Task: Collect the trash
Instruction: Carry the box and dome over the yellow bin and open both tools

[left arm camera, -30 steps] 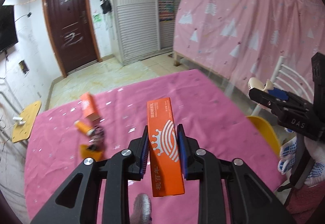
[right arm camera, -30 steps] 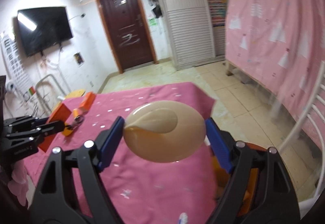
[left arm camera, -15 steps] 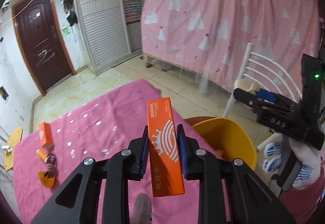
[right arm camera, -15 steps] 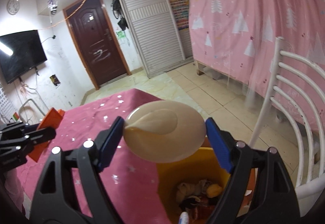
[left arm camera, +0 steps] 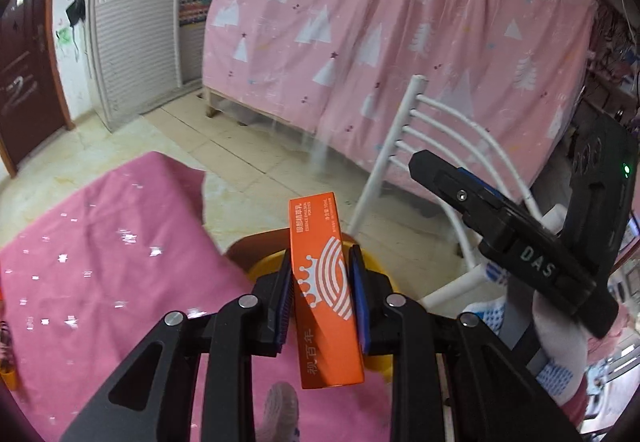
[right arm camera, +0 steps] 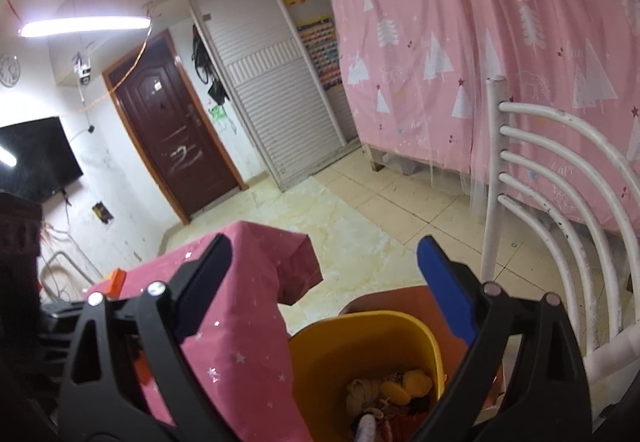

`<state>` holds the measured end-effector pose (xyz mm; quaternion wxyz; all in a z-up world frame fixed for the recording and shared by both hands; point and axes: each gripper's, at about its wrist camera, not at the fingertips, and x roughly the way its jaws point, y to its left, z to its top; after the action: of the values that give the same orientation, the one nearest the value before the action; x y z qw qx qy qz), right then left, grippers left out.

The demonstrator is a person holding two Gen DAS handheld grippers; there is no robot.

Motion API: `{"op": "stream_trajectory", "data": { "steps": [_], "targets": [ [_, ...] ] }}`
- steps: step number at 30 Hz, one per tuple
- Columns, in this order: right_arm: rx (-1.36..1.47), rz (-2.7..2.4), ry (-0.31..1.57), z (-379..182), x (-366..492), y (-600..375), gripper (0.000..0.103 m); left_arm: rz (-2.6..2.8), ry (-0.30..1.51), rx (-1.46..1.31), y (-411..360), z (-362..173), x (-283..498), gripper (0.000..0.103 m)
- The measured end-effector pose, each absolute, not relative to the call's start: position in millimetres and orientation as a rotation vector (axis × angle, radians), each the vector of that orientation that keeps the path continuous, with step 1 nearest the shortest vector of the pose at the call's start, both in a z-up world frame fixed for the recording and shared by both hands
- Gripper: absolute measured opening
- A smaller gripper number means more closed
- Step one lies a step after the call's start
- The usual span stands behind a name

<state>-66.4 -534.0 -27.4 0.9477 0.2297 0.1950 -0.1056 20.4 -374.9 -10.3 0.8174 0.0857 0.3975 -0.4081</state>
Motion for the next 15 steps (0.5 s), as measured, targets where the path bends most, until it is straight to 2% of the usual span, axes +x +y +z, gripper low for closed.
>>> {"op": "stream_trajectory", "data": {
  "steps": [3,7,15],
  "targets": [
    [0.470,-0.243,0.398,-30.3,-66.0,-538.1,0.092,-0.877,0.872,0.170,-384.5,-17.4,19.6,0.022],
    [0.479,-0.243,0.403,-33.4,-64.3,-538.6,0.092,-0.889,0.891,0.179,-394.6,-26.2,15.5,0.045],
    [0.475,-0.237,0.408,-35.2,-62.4,-536.6,0.092,-0.837,0.860,0.196,-383.7,-24.6,15.6,0.049]
  ]
}}
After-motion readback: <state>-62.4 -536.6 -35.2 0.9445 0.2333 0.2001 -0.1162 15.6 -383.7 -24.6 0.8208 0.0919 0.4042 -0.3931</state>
